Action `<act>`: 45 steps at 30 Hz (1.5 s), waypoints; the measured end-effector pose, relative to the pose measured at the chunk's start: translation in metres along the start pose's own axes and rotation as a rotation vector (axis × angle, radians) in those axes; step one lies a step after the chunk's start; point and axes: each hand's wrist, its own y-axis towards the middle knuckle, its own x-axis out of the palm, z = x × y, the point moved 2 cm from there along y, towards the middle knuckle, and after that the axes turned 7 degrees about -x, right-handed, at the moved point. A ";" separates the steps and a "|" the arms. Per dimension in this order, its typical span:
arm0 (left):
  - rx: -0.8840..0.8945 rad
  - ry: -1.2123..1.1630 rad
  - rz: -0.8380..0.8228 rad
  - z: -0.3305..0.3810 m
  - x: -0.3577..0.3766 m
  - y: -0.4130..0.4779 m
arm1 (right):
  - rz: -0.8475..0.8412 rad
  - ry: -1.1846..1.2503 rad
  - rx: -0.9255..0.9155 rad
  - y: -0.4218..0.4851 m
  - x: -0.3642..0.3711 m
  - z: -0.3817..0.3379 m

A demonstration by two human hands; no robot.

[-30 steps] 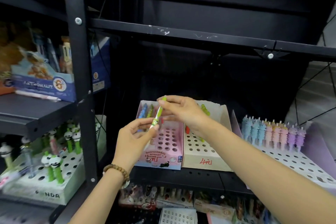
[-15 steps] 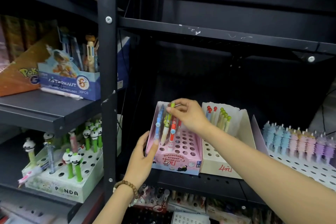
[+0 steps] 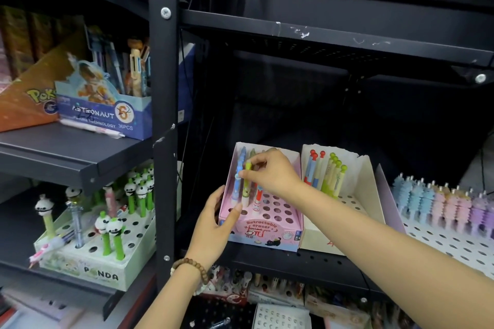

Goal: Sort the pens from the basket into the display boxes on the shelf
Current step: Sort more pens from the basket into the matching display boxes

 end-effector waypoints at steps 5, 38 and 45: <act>-0.010 0.029 -0.001 0.003 -0.001 -0.004 | 0.033 -0.304 -0.008 -0.010 -0.003 0.004; -0.111 0.741 -1.499 -0.072 0.410 -0.299 | -0.399 0.133 1.071 -0.590 -0.137 0.280; -0.075 1.134 -1.575 -0.105 0.388 -0.270 | -0.976 0.012 1.043 -0.610 -0.089 0.280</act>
